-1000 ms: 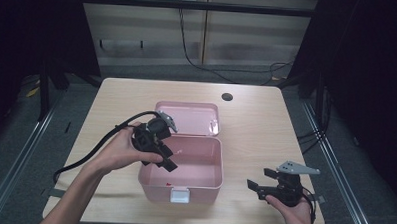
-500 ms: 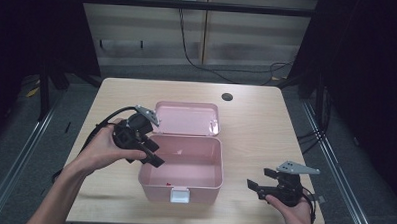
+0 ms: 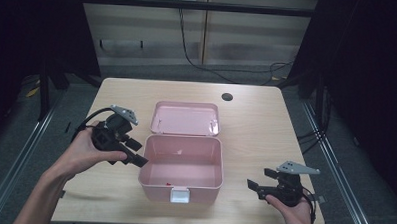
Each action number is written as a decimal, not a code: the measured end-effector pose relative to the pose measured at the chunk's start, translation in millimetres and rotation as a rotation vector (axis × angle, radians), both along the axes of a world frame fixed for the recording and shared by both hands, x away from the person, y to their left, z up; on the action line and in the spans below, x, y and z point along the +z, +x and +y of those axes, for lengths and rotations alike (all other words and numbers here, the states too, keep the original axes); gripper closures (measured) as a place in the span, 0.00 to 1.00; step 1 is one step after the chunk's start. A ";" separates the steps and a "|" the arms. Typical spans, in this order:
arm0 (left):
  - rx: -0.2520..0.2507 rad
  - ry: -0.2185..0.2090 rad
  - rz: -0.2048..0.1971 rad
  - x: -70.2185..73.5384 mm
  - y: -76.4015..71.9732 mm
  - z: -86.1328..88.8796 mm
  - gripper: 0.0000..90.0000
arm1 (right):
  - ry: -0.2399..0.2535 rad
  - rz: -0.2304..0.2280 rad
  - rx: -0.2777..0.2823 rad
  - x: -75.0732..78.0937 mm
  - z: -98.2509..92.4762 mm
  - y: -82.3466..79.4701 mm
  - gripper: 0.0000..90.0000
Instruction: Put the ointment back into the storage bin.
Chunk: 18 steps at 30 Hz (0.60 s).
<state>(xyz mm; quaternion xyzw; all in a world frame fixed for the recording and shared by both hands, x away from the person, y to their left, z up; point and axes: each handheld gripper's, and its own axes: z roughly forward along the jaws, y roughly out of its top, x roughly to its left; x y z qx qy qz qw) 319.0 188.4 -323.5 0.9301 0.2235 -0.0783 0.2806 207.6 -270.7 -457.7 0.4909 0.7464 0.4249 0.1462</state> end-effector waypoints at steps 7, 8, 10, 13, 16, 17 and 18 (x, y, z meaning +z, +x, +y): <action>0.064 0.011 -0.018 -7.6 3.0 16.8 0.40 | 0.000 -0.003 -0.002 -0.1 -0.3 -0.2 0.21; 0.074 0.005 -0.025 -8.6 3.6 20.3 0.41 | 0.000 -0.001 -0.003 -0.1 -0.4 -0.1 0.21; 0.094 -0.022 -0.024 -11.6 3.2 28.3 0.42 | 0.000 0.000 -0.001 -0.1 -0.2 0.0 0.21; 0.113 -0.022 -0.045 -15.5 1.1 35.3 0.43 | 0.000 -0.001 -0.001 -0.1 -0.4 -0.1 0.21; 0.137 -0.028 -0.054 -21.3 -1.5 43.1 0.43 | -0.002 0.003 -0.002 -0.2 0.1 0.2 0.21; 0.139 -0.032 -0.060 -22.9 -2.0 45.6 0.43 | -0.002 0.003 -0.002 -0.2 0.1 0.2 0.21; 0.150 -0.034 -0.060 -24.5 -3.3 47.0 0.43 | -0.003 0.000 0.000 -0.3 0.3 0.2 0.21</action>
